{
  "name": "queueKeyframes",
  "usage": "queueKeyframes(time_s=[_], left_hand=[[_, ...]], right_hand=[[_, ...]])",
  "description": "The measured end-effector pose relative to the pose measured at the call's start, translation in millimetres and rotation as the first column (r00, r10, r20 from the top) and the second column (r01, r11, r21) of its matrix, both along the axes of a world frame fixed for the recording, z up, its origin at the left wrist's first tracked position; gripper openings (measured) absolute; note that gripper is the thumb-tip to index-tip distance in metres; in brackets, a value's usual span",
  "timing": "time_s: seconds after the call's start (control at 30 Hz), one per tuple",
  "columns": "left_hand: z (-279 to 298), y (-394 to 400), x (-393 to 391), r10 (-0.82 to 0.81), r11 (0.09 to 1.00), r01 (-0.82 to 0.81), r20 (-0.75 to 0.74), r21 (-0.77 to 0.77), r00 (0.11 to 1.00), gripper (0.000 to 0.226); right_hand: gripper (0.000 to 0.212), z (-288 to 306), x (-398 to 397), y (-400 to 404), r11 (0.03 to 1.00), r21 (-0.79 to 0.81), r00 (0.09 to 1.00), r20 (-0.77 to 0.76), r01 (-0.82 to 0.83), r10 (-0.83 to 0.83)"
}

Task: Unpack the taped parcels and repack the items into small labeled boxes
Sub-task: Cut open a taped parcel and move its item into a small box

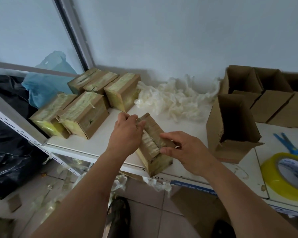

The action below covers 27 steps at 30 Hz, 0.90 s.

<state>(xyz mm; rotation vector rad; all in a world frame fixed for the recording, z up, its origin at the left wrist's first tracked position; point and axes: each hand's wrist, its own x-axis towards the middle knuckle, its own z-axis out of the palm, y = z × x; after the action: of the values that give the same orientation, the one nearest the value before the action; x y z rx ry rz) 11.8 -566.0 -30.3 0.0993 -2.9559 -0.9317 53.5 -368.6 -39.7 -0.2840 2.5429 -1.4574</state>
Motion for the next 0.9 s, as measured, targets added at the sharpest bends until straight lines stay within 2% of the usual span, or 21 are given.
queueKeyframes(time_s=[0.23, 0.37, 0.67, 0.8, 0.9], left_hand=[[6.0, 6.9, -1.2, 0.182, 0.970, -0.182, 0.017, 0.161, 0.983, 0.036], [5.0, 14.9, 2.2, 0.223, 0.944, -0.211, -0.017, 0.253, 0.975, 0.034], [2.7, 6.0, 6.1, 0.169, 0.984, -0.166, -0.057, 0.068, 0.984, 0.043], [5.1, 6.9, 4.2, 0.128, 0.984, -0.127, -0.001, 0.122, 0.992, 0.041], [5.0, 12.4, 5.9, 0.046, 0.984, -0.056, 0.060, 0.168, 0.997, 0.050]], right_hand=[[0.040, -2.9, 3.2, 3.6, 0.993, 0.117, 0.994, -0.105, -0.001, 0.013], [0.037, -4.7, 5.7, 3.2, 0.976, 0.210, 0.980, -0.198, 0.047, -0.005], [0.034, -6.0, 4.5, -1.0, 0.984, 0.172, 0.970, -0.242, 0.056, -0.013], [0.031, -8.6, 3.3, -2.8, 0.988, 0.123, 0.965, -0.256, 0.097, -0.063], [0.029, -12.2, 3.1, -3.8, 0.985, 0.047, 0.959, -0.241, 0.165, -0.149]])
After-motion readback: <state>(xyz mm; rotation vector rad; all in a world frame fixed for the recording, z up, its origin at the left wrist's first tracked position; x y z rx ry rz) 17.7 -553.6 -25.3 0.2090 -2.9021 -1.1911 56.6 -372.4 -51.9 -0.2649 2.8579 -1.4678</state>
